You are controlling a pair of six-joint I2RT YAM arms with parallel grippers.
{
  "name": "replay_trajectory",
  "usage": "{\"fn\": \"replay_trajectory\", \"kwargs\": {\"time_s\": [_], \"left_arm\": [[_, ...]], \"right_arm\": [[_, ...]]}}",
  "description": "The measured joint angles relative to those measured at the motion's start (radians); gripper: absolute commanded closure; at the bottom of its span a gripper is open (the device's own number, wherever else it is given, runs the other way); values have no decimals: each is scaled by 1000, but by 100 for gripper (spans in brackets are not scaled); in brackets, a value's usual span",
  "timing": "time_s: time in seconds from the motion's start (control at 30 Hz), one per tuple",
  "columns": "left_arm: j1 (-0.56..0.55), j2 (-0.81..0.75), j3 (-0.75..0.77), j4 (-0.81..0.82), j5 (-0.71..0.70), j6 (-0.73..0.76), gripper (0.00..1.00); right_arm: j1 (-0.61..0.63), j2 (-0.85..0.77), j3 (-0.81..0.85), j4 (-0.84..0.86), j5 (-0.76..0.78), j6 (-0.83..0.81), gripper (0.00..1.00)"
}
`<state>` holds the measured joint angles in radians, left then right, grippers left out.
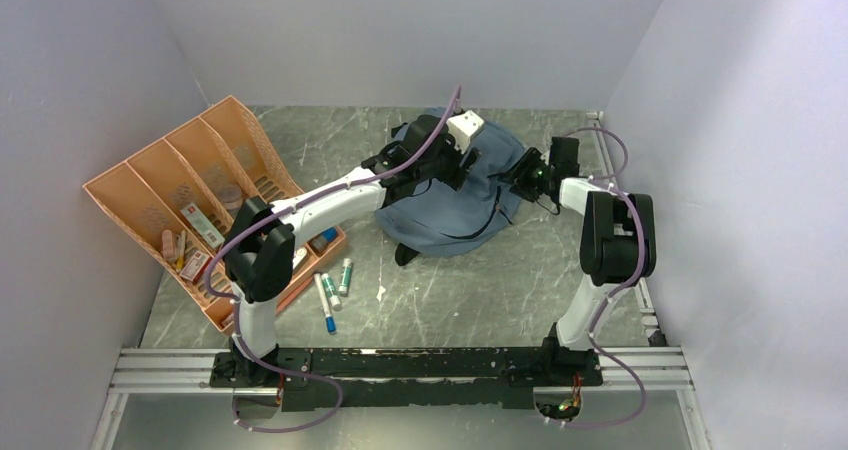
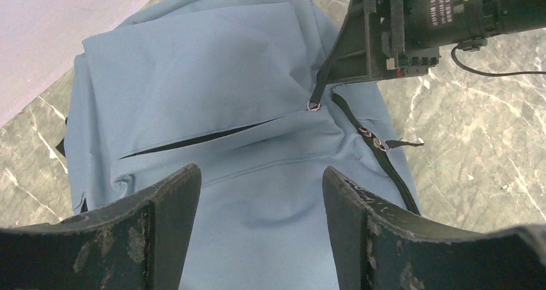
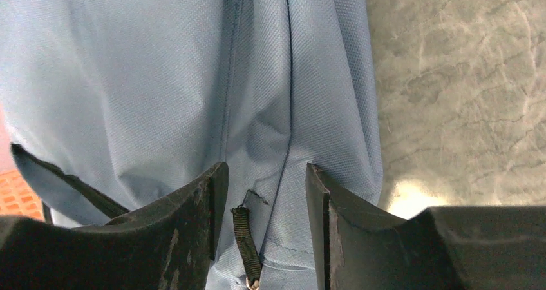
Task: Pack the student bag
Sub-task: Unzip the student bag at the center of the board.
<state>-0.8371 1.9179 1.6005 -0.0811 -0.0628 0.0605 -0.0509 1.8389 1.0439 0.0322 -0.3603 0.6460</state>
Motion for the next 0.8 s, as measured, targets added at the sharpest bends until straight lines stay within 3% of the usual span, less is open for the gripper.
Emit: {"fn": "replay_trajectory", "kwargs": {"time_s": [0.67,0.8], "left_arm": [[-1,-1,-51,-23,-1,25,27],[-1,-1,-52,-22,-2,26,27]], "right_arm": [[127,62,89,-106,249,-133,46],[137,35,80,-125,303,-151,40]]}}
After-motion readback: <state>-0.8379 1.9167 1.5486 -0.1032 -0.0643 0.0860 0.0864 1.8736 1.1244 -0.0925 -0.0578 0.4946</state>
